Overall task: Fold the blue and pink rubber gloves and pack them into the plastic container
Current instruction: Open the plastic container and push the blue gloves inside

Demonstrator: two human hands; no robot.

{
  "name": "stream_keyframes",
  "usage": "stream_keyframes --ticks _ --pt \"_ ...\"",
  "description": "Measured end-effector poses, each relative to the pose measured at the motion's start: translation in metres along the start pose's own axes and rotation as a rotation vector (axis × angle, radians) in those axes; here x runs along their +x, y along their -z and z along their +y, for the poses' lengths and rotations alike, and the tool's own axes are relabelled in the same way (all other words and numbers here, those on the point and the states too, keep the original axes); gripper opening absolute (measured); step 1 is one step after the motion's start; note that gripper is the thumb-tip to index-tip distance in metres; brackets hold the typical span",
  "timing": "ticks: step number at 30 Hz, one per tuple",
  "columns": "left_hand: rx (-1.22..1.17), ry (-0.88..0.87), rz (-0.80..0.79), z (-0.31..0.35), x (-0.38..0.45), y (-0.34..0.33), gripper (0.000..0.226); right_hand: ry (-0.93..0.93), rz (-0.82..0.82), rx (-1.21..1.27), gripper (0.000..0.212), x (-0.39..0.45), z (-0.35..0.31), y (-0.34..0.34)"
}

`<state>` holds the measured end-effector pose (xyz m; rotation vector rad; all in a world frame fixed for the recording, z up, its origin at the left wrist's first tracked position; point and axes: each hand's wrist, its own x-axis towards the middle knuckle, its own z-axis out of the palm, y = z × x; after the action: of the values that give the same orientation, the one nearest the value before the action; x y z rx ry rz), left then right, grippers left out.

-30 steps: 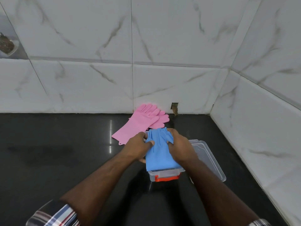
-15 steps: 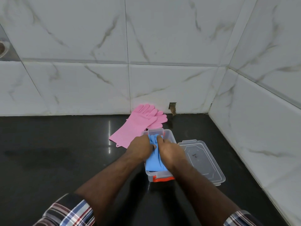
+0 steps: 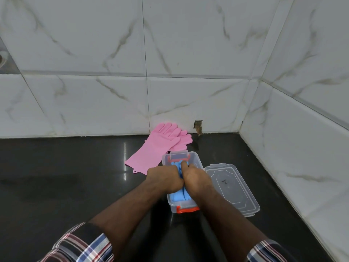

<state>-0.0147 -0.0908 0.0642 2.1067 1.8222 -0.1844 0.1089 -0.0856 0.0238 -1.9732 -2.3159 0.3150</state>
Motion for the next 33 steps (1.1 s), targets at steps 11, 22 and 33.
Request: stream_keyframes --ticks 11,22,33 --pt "0.200 -0.186 0.120 -0.012 -0.003 0.002 0.061 0.241 -0.031 -0.181 0.051 0.000 0.028 0.049" --pt "0.483 -0.268 -0.227 0.016 0.005 0.002 0.048 0.226 -0.274 -0.422 0.059 -0.004 0.033 0.042" --pt "0.393 -0.147 -0.241 0.035 0.013 -0.008 0.071 0.245 -0.270 -0.433 0.053 0.004 0.034 0.028"
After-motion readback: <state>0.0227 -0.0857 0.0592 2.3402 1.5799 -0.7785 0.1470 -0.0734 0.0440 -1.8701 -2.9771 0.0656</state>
